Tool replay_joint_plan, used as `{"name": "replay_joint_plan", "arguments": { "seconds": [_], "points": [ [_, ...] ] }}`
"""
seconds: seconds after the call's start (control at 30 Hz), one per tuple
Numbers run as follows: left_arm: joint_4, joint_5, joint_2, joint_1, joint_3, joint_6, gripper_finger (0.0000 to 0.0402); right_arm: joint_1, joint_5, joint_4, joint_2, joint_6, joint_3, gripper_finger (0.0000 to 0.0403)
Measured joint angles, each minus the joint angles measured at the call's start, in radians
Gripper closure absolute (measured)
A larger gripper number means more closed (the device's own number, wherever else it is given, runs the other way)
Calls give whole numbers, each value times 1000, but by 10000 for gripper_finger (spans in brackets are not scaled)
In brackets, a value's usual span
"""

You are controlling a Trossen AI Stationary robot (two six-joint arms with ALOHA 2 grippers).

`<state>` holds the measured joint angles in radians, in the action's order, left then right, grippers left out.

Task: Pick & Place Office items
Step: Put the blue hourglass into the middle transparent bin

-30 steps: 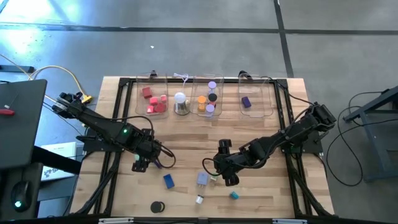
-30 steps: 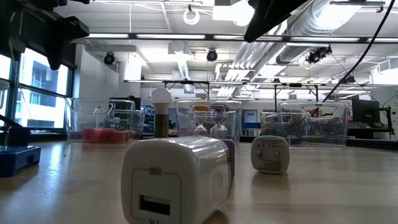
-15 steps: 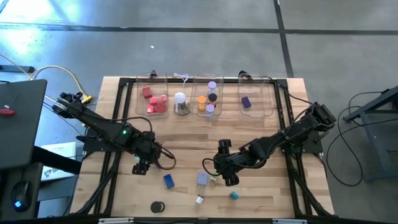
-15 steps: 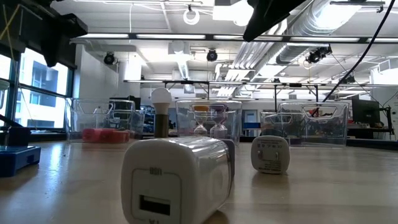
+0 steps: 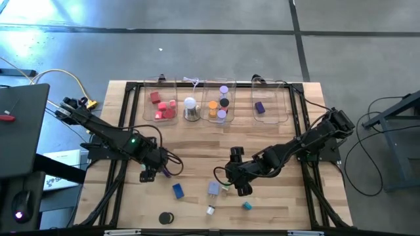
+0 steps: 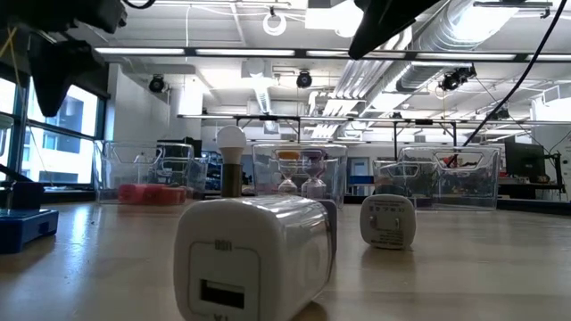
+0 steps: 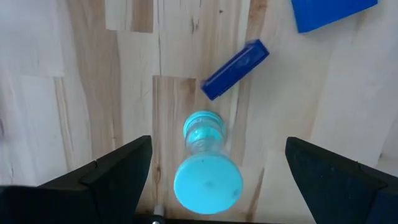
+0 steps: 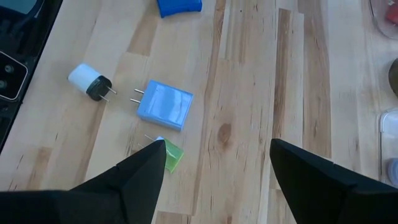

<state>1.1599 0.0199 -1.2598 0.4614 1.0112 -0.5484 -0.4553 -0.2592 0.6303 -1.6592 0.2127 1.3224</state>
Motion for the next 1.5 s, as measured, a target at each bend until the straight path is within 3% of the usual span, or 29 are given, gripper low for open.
{"name": "replay_joint_plan", "arguments": {
  "seconds": [0.8, 1.5],
  "points": [
    [-22, 33, 0, 90, -133, -81, 41, 0, 0, -15, 0, 0, 0, 125],
    [-59, 70, -1, 93, -177, 10, 54, 0, 0, -15, 0, 0, 0, 125]
  ]
}}
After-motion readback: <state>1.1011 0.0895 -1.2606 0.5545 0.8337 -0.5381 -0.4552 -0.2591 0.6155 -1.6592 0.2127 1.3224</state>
